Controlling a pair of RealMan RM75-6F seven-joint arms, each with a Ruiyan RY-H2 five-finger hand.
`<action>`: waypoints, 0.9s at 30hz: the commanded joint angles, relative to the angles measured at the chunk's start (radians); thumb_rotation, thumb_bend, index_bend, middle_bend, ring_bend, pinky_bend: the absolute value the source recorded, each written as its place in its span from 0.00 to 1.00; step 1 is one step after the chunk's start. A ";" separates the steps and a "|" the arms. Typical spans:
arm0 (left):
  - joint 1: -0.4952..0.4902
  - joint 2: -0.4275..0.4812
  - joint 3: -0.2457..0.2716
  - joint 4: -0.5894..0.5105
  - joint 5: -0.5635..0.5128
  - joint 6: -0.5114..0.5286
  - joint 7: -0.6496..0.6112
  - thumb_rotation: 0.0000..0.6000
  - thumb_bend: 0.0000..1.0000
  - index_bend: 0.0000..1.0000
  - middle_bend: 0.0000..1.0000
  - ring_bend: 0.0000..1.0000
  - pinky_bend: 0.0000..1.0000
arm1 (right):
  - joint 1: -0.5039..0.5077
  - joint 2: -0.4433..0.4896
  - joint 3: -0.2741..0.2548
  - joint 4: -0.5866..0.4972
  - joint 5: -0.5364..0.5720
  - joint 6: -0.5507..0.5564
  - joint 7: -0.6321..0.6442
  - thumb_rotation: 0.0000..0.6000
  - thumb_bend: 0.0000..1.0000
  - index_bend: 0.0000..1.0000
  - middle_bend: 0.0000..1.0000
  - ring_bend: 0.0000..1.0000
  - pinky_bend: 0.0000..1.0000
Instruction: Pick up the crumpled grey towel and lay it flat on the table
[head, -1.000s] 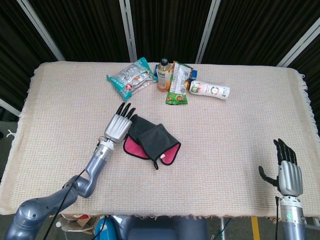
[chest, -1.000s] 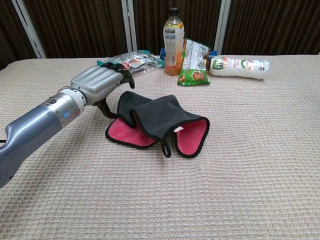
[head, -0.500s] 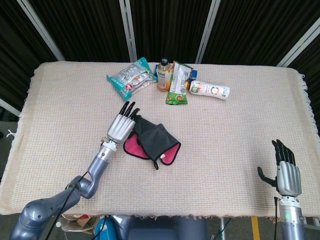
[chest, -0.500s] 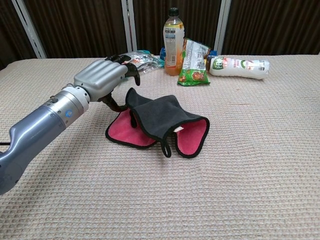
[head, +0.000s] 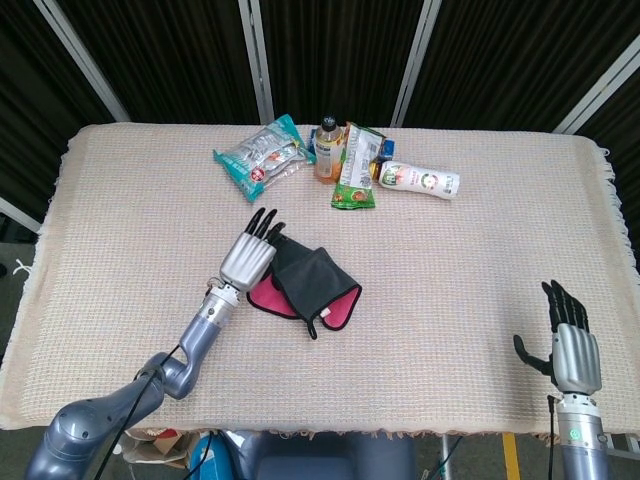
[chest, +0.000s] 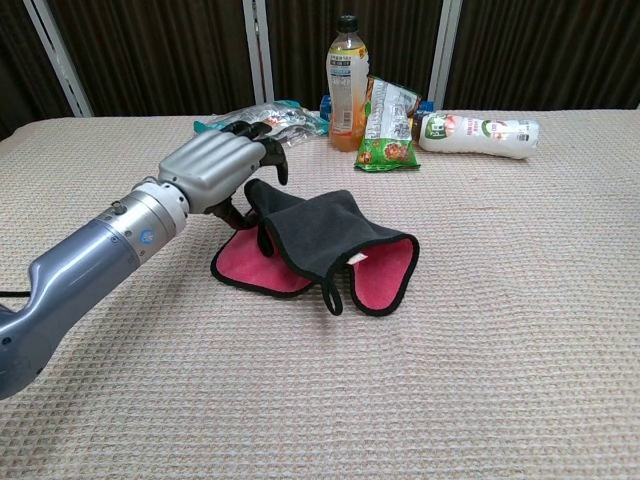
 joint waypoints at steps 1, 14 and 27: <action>0.001 -0.001 0.003 0.003 0.001 -0.001 -0.002 1.00 0.35 0.41 0.19 0.01 0.00 | 0.001 0.001 0.000 -0.001 0.002 -0.002 -0.001 1.00 0.33 0.00 0.00 0.00 0.00; 0.002 0.037 0.004 -0.013 0.004 -0.006 -0.010 1.00 0.45 0.60 0.22 0.01 0.00 | 0.002 -0.002 -0.001 0.000 0.005 -0.008 -0.008 1.00 0.33 0.00 0.00 0.00 0.00; 0.001 0.070 -0.001 -0.056 0.002 -0.011 0.004 1.00 0.52 0.63 0.24 0.01 0.00 | 0.006 -0.003 -0.002 0.001 0.011 -0.021 -0.010 1.00 0.33 0.00 0.00 0.00 0.00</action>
